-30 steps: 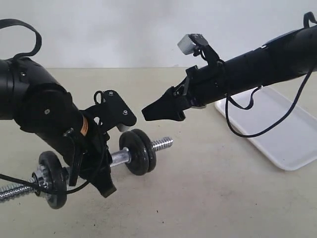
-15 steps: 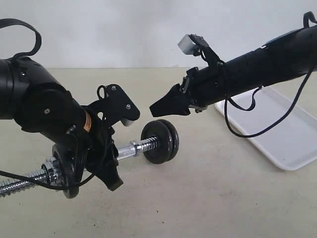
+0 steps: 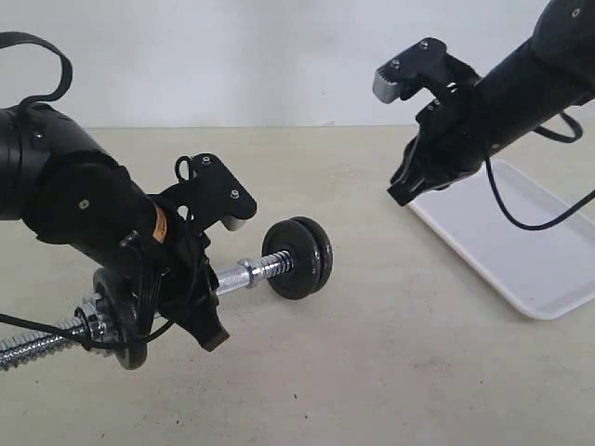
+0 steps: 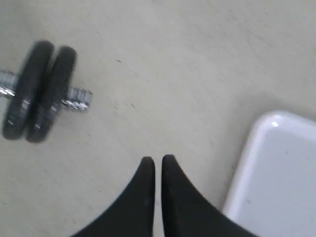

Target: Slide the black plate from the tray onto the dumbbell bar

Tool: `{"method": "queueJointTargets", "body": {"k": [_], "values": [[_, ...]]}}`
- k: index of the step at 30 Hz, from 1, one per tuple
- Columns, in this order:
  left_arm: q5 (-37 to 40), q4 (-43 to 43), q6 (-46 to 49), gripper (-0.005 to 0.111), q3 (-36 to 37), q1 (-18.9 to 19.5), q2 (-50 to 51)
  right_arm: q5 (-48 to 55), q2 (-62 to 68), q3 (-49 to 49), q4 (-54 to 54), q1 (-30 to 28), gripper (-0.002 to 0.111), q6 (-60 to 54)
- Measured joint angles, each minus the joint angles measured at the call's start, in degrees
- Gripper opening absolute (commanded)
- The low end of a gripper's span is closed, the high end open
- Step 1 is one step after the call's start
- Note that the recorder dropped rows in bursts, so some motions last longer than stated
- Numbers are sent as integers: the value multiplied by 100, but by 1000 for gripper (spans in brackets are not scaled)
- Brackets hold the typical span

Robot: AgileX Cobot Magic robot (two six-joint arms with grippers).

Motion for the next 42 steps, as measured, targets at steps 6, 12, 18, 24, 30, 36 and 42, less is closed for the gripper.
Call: {"method": "queueJointTargets", "body": {"k": [6,12,18,24,30,36,42], "values": [[0,0,0,4,0,0,0,-36,0,0,-1278,0,0,1435],[0,0,0,4,0,0,0,40,232,0,-1122,0,0,1619],[0,0,0,4,0,0,0,77,491,0,-177,0,0,1217],[0,0,0,4,0,0,0,77,695,0,632,0,0,754],[0,0,0,4,0,0,0,77,896,0,1223,0,0,432],[0,0,-9,4,0,0,0,0,1074,0,1528,199,0,200],[0,0,-9,4,0,0,0,-434,1212,0,1587,712,0,180]]}}
